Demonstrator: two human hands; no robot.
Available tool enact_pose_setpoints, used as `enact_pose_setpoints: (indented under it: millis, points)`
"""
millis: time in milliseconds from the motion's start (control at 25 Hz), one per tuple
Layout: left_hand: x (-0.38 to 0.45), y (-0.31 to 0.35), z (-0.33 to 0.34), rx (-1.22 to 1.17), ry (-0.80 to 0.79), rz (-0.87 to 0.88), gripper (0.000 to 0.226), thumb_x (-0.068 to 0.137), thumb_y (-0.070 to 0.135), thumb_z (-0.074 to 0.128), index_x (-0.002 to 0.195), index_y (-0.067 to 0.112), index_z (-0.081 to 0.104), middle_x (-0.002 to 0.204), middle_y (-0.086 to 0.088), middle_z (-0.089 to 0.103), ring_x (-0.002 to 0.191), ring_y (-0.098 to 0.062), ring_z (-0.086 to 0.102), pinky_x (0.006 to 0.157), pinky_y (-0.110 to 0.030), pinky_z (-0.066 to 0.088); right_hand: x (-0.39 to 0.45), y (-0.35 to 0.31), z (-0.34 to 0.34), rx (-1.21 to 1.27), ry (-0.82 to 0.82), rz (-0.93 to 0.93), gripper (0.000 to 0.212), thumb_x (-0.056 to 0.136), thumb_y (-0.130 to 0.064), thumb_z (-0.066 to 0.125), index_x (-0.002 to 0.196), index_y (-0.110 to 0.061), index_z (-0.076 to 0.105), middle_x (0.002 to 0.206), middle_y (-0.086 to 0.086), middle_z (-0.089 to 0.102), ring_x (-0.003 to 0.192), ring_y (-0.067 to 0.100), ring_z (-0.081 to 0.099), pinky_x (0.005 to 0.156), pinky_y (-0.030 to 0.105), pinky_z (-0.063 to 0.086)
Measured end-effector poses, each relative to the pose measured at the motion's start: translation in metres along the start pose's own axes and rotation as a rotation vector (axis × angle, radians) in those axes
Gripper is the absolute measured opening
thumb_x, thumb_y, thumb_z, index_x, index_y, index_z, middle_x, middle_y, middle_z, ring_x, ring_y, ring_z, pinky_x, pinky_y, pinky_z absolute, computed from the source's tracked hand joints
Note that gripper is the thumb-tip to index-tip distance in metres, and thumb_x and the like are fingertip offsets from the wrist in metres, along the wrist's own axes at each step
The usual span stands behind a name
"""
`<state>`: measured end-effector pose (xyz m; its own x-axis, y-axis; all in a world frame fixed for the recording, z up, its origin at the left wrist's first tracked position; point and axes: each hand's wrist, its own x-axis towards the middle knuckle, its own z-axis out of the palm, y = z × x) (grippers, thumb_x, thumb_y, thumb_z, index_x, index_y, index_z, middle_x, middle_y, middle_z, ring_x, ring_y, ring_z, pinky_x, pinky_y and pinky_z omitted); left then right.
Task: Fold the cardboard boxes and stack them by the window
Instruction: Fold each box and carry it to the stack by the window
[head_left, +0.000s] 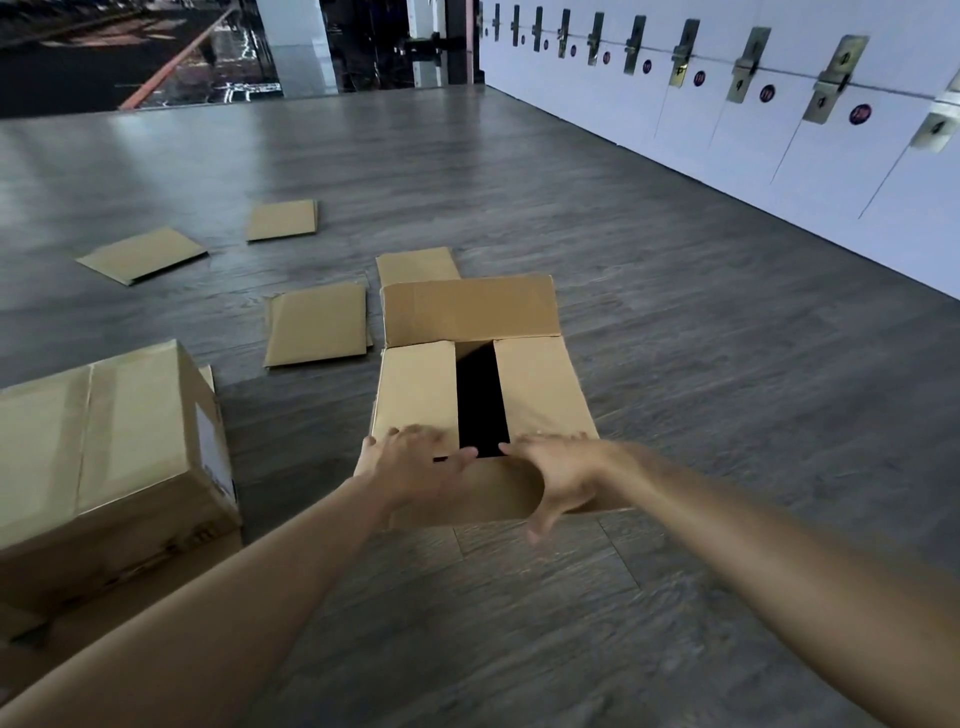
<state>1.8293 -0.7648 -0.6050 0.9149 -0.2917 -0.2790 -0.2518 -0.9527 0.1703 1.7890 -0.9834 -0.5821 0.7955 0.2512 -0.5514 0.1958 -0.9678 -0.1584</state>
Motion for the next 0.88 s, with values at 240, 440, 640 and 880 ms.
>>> enact_pose_setpoints:
  millis: [240, 440, 640, 880]
  points:
    - [0.018, 0.012, -0.056, -0.125, 0.117, 0.008, 0.081, 0.084, 0.087, 0.027, 0.133, 0.031, 0.06, 0.131, 0.002, 0.065, 0.117, -0.023, 0.061, 0.095, -0.04, 0.049, 0.002, 0.018, -0.057, 0.297, 0.132, 0.022, 0.109, 0.07, -0.055, 0.083, 0.157, -0.031, 0.023, 0.153, -0.002, 0.043, 0.136, 0.022, 0.045, 0.11, 0.041, 0.038]
    - [0.032, -0.001, -0.069, -0.142, 0.473, 0.091, 0.067, 0.089, 0.079, 0.031, 0.126, 0.034, 0.065, 0.124, 0.003, 0.069, 0.114, -0.022, 0.061, 0.087, -0.038, 0.04, 0.017, 0.028, -0.065, 0.119, 0.573, 0.247, 0.112, 0.057, -0.087, 0.066, 0.148, -0.028, 0.04, 0.14, -0.002, 0.057, 0.13, 0.023, 0.049, 0.109, 0.05, 0.026]
    - [0.049, -0.02, -0.033, -0.001, 0.479, 0.066, 0.069, 0.092, 0.072, 0.038, 0.142, 0.026, 0.05, 0.145, -0.003, 0.053, 0.135, -0.024, 0.04, 0.109, -0.044, 0.023, 0.047, 0.044, -0.034, 0.083, 0.768, 0.349, 0.099, 0.076, -0.085, 0.05, 0.149, -0.019, 0.036, 0.154, 0.009, 0.039, 0.145, 0.028, 0.029, 0.115, 0.061, 0.017]
    - [0.067, -0.037, 0.012, 0.022, 0.243, 0.044, 0.076, 0.093, 0.074, 0.029, 0.157, 0.035, 0.019, 0.166, -0.006, 0.015, 0.152, -0.025, 0.009, 0.124, -0.046, 0.004, 0.082, 0.059, 0.014, 0.23, 0.586, 0.43, 0.104, 0.083, -0.085, 0.033, 0.158, -0.019, 0.006, 0.167, 0.012, -0.003, 0.153, 0.03, -0.005, 0.12, 0.057, 0.012]
